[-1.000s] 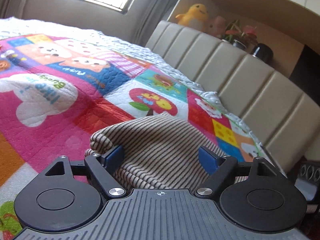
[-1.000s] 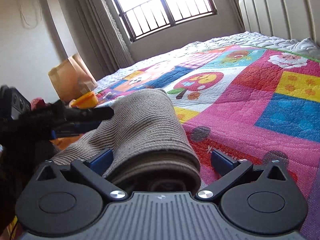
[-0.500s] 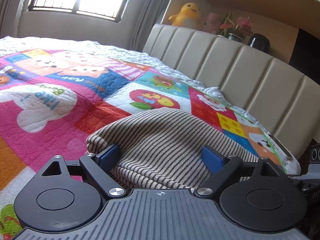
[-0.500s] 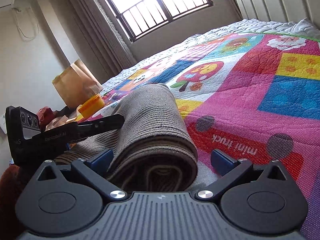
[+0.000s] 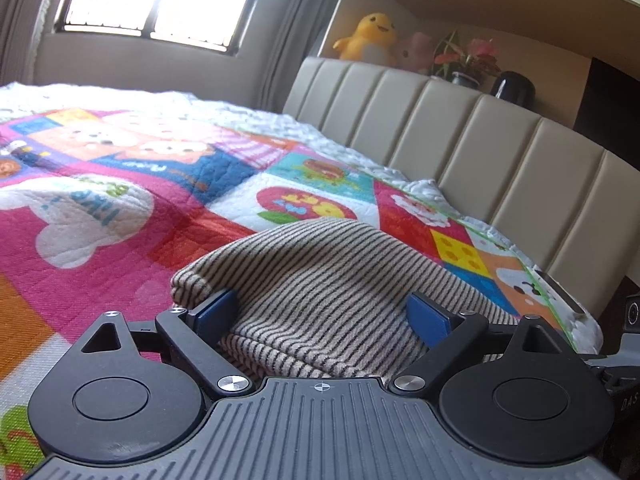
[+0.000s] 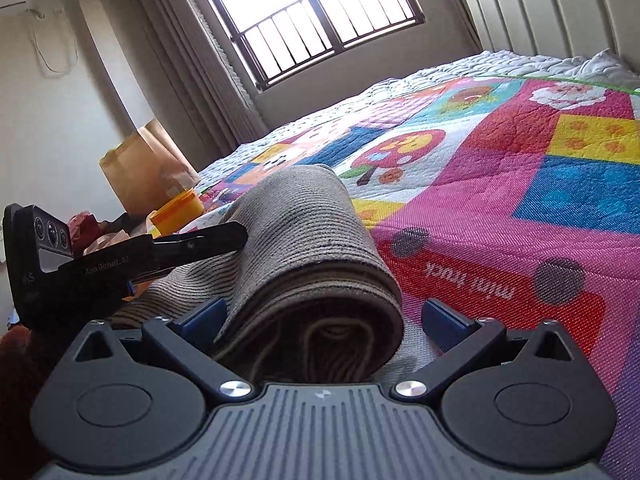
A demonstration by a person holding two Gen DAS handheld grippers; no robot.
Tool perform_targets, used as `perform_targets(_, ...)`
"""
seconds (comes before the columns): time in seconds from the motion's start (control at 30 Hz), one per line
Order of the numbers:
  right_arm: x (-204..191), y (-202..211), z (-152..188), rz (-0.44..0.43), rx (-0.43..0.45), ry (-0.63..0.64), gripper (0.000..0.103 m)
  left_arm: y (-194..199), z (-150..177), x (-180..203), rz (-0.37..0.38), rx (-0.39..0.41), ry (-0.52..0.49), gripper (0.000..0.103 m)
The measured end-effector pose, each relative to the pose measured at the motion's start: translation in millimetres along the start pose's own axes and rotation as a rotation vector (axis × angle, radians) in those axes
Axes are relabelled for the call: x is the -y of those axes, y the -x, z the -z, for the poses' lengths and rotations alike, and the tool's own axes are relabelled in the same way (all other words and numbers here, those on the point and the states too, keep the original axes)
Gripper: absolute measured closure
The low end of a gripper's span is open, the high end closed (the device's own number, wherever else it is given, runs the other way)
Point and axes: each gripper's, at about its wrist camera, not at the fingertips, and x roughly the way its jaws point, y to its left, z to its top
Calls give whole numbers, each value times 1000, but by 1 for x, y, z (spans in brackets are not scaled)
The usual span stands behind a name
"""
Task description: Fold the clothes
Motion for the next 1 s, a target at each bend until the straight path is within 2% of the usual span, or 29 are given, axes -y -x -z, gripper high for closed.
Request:
perform_targets(0.13, 2, 1, 1, -10, 8, -8, 0, 18, 11, 9, -43, 54, -14, 5)
perform_targets(0.37, 1, 2, 3, -12, 17, -3, 0, 32, 23, 10, -110, 28, 60, 4)
perform_targets(0.47, 1, 3, 3, -9, 19, 4, 0, 31, 25, 8, -134, 20, 80, 0)
perform_targets(0.63, -3, 3, 2, 12, 4, 13, 0, 27, 26, -3, -108, -4, 137, 0)
perform_targets(0.83, -13, 6, 2, 57, -19, 29, 0, 24, 27, -5, -101, -15, 150, 0)
perform_targets(1.0, -9, 9, 3, 55, -14, -11, 0, 24, 28, -7, -94, -18, 159, 0)
